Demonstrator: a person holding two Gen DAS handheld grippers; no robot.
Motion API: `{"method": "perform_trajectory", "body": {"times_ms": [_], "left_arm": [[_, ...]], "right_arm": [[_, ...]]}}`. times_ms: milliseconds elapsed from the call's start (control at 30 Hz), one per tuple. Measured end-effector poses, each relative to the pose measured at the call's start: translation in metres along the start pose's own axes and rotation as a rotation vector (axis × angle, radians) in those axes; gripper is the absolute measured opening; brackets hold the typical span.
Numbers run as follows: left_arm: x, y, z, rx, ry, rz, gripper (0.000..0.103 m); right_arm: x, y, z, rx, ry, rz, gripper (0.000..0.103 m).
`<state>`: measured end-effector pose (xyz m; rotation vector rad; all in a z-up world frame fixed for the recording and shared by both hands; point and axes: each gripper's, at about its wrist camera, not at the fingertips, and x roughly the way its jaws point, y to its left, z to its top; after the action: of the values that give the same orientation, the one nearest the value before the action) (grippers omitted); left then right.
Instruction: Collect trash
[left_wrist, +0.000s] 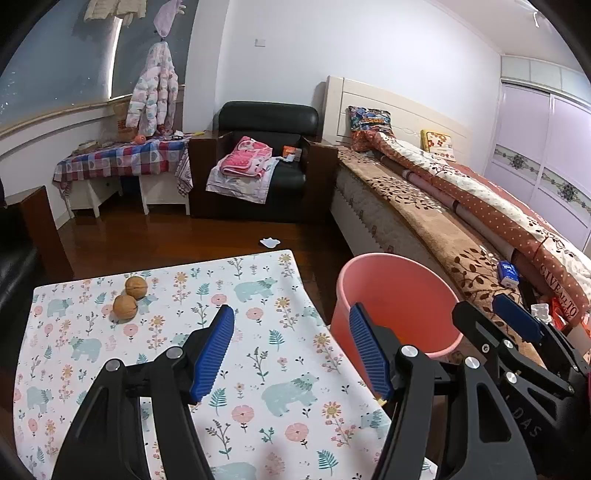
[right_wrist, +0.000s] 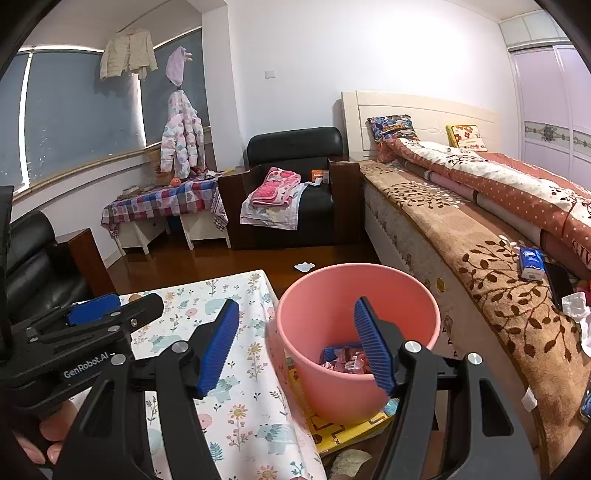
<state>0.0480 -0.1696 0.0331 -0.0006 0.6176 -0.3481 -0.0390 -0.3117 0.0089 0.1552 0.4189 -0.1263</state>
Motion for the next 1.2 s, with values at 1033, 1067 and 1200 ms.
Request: {"method": "perform_trajectory", "body": {"times_ms": [1033, 1067, 1200], "left_arm": [[-0.003, 0.011, -0.007, -0.024, 0.006, 0.009, 0.064], [-0.003, 0.011, -0.008, -0.024, 0.005, 0.008, 0.064], [-0.003, 0.011, -0.007, -0.023, 0.005, 0.009, 0.064]], "right_arm": [[0.000, 0.012, -0.003, -0.011, 0.006, 0.020, 0.066], [0.000, 0.011, -0.003, -0.011, 0.006, 0.020, 0.066], [-0.001, 0.012, -0.003, -0.011, 0.007, 0.017, 0.066]]}}
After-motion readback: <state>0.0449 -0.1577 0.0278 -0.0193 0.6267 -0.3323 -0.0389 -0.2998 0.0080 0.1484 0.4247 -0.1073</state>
